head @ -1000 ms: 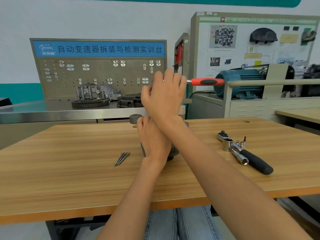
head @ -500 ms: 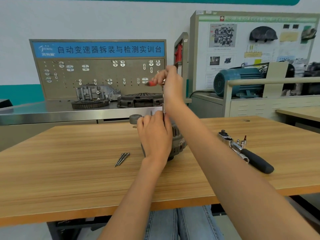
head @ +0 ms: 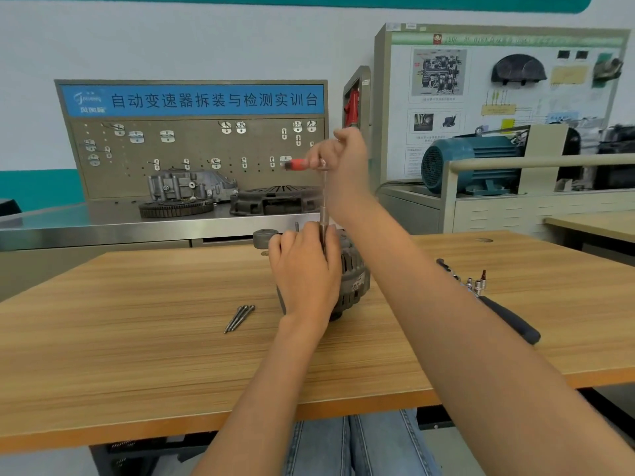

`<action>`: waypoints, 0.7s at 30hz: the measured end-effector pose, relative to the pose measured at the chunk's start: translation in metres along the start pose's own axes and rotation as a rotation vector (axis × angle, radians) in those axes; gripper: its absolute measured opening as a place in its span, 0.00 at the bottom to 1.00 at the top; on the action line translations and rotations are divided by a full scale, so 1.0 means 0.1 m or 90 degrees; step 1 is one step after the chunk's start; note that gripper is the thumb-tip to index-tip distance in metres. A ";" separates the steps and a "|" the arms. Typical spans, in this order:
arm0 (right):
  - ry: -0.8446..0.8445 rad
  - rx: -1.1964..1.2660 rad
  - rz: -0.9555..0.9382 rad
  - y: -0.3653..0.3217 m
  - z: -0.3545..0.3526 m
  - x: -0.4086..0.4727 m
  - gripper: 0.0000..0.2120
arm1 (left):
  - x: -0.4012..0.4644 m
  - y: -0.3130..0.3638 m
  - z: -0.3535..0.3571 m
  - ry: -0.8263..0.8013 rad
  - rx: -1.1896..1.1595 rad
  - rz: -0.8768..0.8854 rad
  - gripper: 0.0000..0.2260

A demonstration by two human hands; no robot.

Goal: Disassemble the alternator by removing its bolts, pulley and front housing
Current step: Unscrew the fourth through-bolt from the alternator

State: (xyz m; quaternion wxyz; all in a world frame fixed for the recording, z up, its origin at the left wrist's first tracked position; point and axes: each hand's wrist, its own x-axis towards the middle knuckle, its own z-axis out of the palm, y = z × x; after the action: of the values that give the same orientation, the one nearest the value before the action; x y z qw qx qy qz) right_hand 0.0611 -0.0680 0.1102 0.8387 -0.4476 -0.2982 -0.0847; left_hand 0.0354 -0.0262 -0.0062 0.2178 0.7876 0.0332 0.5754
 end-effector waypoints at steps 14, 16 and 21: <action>0.198 -0.801 -0.394 0.30 0.13 -0.20 0.09 | 0.01 -0.04 -0.02 -0.050 0.041 -0.001 0.08; 0.114 -0.530 -0.278 0.20 0.13 -0.13 0.17 | 0.02 -0.01 -0.03 -0.026 -0.006 -0.011 0.09; -0.063 0.074 0.057 0.01 -0.01 0.06 0.28 | 0.00 -0.02 -0.01 -0.009 -0.005 -0.001 0.13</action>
State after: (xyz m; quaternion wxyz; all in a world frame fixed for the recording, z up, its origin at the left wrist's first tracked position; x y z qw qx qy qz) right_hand 0.0667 -0.0675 0.1118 0.8504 -0.4149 -0.3234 -0.0074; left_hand 0.0347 -0.0238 -0.0064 0.2213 0.7906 0.0299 0.5701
